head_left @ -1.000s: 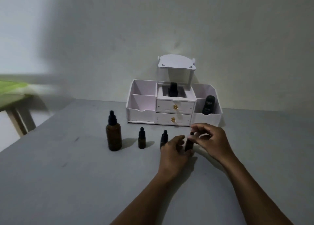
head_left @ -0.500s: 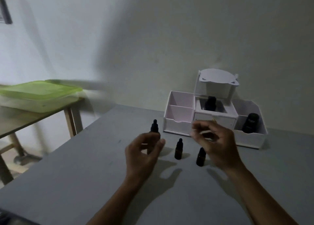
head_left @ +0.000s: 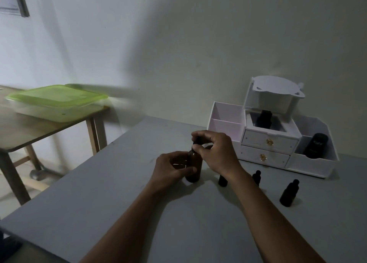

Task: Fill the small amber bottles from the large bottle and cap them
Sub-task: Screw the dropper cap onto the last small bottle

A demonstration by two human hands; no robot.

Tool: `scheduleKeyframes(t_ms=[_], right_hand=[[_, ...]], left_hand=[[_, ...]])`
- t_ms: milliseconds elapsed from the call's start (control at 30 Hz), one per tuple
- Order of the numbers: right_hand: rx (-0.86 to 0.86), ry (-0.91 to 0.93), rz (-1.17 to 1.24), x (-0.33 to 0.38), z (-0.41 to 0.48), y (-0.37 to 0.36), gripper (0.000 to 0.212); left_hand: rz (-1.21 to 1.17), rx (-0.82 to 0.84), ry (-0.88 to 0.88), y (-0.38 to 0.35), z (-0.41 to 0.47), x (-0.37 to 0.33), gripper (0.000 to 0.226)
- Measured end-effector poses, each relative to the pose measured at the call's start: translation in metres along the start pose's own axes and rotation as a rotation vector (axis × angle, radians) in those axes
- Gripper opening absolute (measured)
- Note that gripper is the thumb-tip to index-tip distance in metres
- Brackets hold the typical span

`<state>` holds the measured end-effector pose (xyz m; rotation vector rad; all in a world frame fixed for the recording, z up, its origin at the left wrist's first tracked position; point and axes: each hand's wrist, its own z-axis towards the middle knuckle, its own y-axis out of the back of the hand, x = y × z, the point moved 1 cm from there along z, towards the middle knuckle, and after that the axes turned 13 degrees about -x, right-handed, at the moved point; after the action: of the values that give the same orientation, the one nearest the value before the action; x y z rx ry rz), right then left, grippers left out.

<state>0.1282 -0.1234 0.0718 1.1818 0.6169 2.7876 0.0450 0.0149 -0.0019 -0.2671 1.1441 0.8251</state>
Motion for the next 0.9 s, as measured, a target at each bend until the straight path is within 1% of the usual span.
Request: scheduleKeyframes(t_ms=[67, 133, 267, 300, 367, 467, 533, 667, 767, 900], right_hand=[[-0.022, 0.002, -0.001, -0.002, 0.0, 0.0, 0.03], [-0.046, -0.003, -0.01, -0.002, -0.001, -0.003, 0.033], [-0.051, -0.011, -0.007, -0.003, -0.001, -0.004, 0.052], [-0.039, -0.014, 0.013, -0.002, -0.001, -0.003, 0.051], [-0.02, -0.011, 0.04, -0.003, 0.0, 0.0, 0.041], [-0.032, 0.017, 0.005, -0.006, 0.001, 0.0, 0.028], [-0.047, 0.016, -0.003, -0.008, 0.001, -0.003, 0.028], [-0.019, -0.008, 0.019, -0.008, 0.001, -0.003, 0.043], [-0.005, 0.02, 0.085, -0.008, 0.0, 0.0, 0.037], [-0.047, 0.043, 0.045, -0.012, 0.001, -0.002, 0.026]], left_hand=[[-0.005, 0.019, -0.009, 0.0, 0.0, -0.001, 0.045], [-0.014, 0.022, -0.012, 0.001, 0.0, -0.001, 0.045], [-0.013, 0.028, -0.018, 0.002, 0.002, 0.001, 0.044], [-0.013, 0.032, -0.018, 0.001, 0.003, 0.002, 0.044], [-0.017, 0.031, -0.013, 0.001, 0.003, 0.002, 0.044], [-0.021, 0.026, -0.009, 0.001, 0.004, 0.003, 0.044], [-0.025, 0.029, -0.016, 0.001, 0.004, 0.002, 0.044], [-0.036, 0.034, -0.017, 0.001, 0.004, 0.003, 0.043], [-0.05, 0.035, -0.013, 0.001, 0.004, 0.004, 0.043], [-0.04, 0.035, -0.026, 0.001, 0.005, 0.005, 0.043]])
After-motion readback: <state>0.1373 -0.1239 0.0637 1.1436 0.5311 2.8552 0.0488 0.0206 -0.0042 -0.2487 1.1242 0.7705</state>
